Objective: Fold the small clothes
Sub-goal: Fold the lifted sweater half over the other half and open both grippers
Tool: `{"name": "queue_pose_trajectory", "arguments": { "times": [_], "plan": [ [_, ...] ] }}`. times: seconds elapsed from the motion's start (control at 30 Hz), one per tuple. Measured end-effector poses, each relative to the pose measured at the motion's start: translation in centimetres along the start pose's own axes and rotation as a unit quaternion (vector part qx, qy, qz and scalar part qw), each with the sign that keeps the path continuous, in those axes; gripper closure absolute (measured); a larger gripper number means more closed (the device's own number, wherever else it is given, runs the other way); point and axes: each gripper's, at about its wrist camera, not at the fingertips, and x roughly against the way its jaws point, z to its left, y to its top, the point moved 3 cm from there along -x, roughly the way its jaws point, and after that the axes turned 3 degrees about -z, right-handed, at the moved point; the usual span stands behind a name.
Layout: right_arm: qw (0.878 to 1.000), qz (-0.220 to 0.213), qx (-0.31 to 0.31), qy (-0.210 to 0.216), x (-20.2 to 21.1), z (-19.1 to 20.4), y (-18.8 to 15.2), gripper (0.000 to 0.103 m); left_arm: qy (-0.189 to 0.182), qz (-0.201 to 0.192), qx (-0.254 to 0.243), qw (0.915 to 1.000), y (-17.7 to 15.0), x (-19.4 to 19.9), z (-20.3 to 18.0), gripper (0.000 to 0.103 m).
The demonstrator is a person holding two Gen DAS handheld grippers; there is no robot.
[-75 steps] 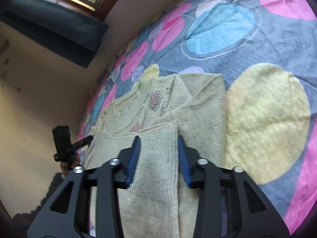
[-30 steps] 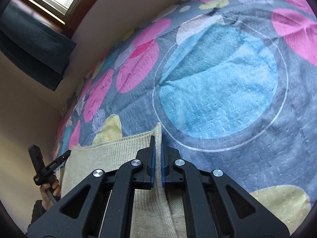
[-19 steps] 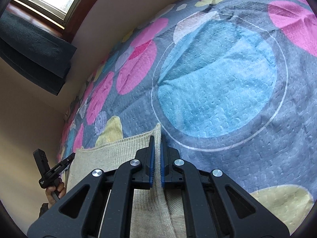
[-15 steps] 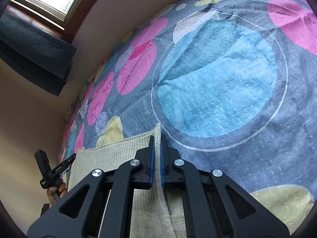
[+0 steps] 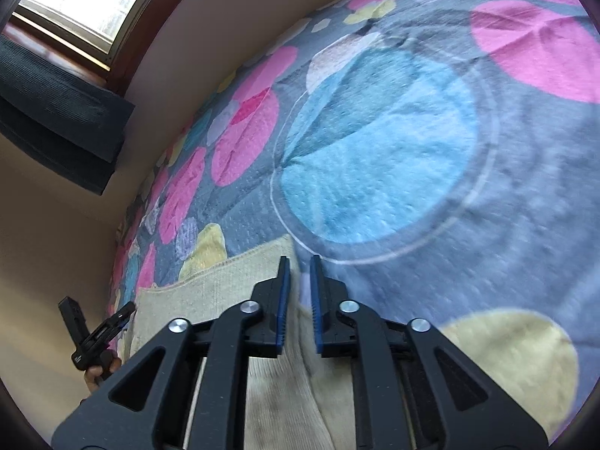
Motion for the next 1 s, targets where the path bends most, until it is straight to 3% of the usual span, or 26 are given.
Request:
{"name": "queue_pose_trajectory", "arguments": {
  "times": [0.1, 0.2, 0.3, 0.43, 0.57, 0.7, 0.83, 1.0],
  "plan": [
    [1.000, -0.011, 0.007, -0.026, 1.9, 0.3, -0.6, 0.079, -0.003, 0.008, 0.010, 0.9999, -0.9, 1.5, 0.3, 0.031],
    [0.999, -0.023, 0.012, -0.024, 4.0, 1.2, -1.6, 0.075, -0.008, 0.005, 0.018, 0.9998, -2.6, 4.1, 0.7, 0.026],
    [0.999, -0.034, 0.018, -0.003, 6.5, 3.3, -3.6, 0.069, -0.014, 0.000, 0.016, 0.9998, -4.6, 6.9, 0.9, 0.025],
    [0.998, -0.020, 0.028, 0.058, 8.9, 7.4, -8.5, 0.053, -0.023, -0.010, 0.035, 0.9991, -7.8, 10.3, 2.4, 0.023],
    [0.992, 0.025, 0.059, 0.113, 9.2, 12.1, -15.2, 0.049, -0.017, -0.008, 0.058, 0.9981, -10.6, 12.2, 4.1, 0.022],
    [0.983, 0.088, 0.074, 0.142, 8.0, 14.5, -21.0, 0.049, -0.018, -0.015, 0.075, 0.9969, -12.2, 13.4, 5.5, 0.022],
    [0.978, 0.144, 0.097, 0.115, 5.6, 14.7, -25.2, 0.049, -0.035, -0.012, 0.098, 0.9944, -13.0, 13.3, 6.4, 0.021],
    [0.977, 0.123, 0.085, 0.151, 5.6, 13.8, -25.6, 0.049, -0.045, -0.016, 0.092, 0.9946, -13.0, 13.0, 6.6, 0.021]
  ]
}}
